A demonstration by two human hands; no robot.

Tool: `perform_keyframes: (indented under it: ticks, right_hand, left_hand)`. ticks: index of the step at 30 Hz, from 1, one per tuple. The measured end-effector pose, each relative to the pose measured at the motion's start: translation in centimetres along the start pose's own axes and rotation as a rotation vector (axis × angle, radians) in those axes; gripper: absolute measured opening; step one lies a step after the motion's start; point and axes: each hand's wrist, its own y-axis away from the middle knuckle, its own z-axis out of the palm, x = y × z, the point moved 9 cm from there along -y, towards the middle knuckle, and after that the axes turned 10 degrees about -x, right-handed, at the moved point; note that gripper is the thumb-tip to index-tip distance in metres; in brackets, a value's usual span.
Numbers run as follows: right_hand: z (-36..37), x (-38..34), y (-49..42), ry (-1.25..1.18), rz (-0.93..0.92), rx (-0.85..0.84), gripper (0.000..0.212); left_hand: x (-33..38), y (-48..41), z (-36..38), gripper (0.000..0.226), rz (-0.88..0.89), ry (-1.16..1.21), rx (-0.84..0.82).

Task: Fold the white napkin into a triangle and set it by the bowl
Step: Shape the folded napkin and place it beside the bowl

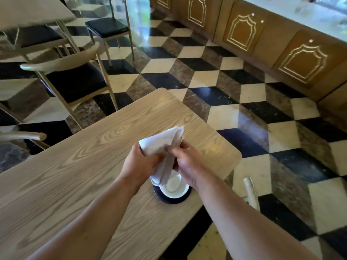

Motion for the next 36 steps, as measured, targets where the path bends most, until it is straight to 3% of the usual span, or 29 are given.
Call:
perform_keyframes:
  ticks: [2, 6, 10, 14, 16, 19, 25, 36]
  right_hand:
    - [-1.6, -0.4, 0.0, 0.005, 0.003, 0.017, 0.019]
    - [-5.4, -1.7, -0.3, 0.002, 0.010, 0.061, 0.018]
    - [-8.5, -2.7, -1.0, 0.043, 0.017, 0.078, 0.022]
    - [-11.2, -2.8, -1.4, 0.087, 0.034, 0.091, 0.024]
    - [-18.0, -1.6, -3.4, 0.073, 0.096, 0.165, 0.021]
    - [-19.1, -0.7, -3.6, 0.115, 0.128, 0.197, 0.017]
    - [-21.5, 0.2, -5.5, 0.221, 0.179, 0.251, 0.017]
    - [-21.7, 0.8, -6.0, 0.361, 0.206, 0.287, 0.016]
  left_hand:
    - [0.8, -1.5, 1.8, 0.059, 0.005, -0.013, 0.002]
    - [2.0, -3.7, 4.0, 0.028, -0.014, -0.015, 0.028]
    - [3.4, -6.0, 5.9, 0.044, -0.002, -0.005, -0.012]
    - [4.0, -7.9, 7.9, 0.031, -0.020, -0.068, -0.043]
    - [3.1, -13.1, 13.3, 0.040, -0.063, -0.186, -0.119]
    - [2.5, -14.1, 13.1, 0.053, -0.060, -0.237, -0.119]
    - [1.4, -17.8, 14.2, 0.014, -0.019, -0.446, -0.137]
    - [1.5, -19.4, 13.5, 0.012, 0.009, -0.704, -0.152]
